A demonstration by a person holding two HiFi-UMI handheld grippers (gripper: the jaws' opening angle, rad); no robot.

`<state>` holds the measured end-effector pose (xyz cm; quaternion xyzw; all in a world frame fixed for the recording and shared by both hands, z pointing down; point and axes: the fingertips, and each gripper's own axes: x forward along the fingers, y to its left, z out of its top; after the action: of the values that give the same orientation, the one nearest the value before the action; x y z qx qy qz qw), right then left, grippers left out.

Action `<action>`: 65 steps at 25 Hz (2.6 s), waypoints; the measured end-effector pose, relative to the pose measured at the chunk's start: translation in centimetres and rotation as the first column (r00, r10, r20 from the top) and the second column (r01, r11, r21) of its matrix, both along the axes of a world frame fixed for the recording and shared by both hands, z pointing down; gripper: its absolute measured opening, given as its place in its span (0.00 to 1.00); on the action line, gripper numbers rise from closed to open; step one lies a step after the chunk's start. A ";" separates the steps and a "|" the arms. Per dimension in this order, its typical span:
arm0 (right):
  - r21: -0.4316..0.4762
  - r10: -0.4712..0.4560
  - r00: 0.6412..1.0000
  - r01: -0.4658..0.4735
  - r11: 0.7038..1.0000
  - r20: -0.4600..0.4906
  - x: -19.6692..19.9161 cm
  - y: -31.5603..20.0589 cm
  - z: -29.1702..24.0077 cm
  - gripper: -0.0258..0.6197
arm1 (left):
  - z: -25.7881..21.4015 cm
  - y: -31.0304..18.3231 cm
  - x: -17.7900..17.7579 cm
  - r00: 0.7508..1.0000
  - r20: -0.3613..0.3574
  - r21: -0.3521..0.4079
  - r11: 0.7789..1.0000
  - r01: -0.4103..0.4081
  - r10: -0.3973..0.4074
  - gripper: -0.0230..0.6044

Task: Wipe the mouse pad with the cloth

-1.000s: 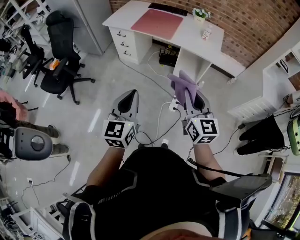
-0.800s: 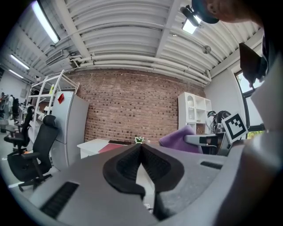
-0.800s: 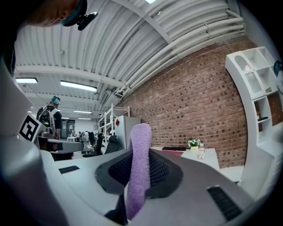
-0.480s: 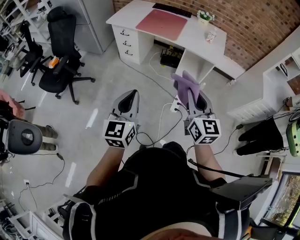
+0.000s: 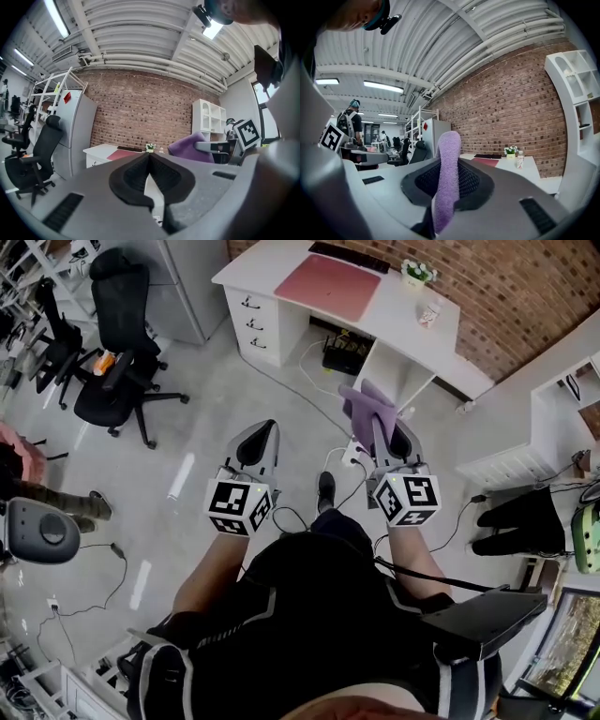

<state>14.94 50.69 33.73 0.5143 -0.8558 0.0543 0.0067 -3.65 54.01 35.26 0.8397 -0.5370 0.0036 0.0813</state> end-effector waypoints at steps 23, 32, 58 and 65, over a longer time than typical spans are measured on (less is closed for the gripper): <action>0.002 -0.074 0.996 0.074 0.997 0.058 7.0 -22.2 -0.1 0.13 | -0.7 -21.5 7.5 0.998 0.061 -0.028 1.000 0.013 -0.011 0.04; -0.024 -0.110 0.990 0.112 0.993 0.085 10.3 -26.7 1.2 0.13 | 0.1 -26.2 11.5 0.994 0.112 -0.066 0.998 0.016 -0.008 0.04; -0.013 -0.014 0.997 0.015 1.000 0.073 5.5 -40.0 2.3 0.13 | 1.2 -40.5 6.1 0.993 0.090 -0.026 0.997 -0.068 0.070 0.04; -0.045 0.044 0.998 -0.041 0.998 0.050 2.2 -45.4 3.0 0.13 | 1.3 -47.2 2.3 0.991 0.079 -0.039 0.994 -0.101 0.104 0.04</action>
<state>17.19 5.30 36.70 0.5306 -0.8432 0.0862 -0.0053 -1.37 6.86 36.53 0.8637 -0.4959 0.0510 0.0738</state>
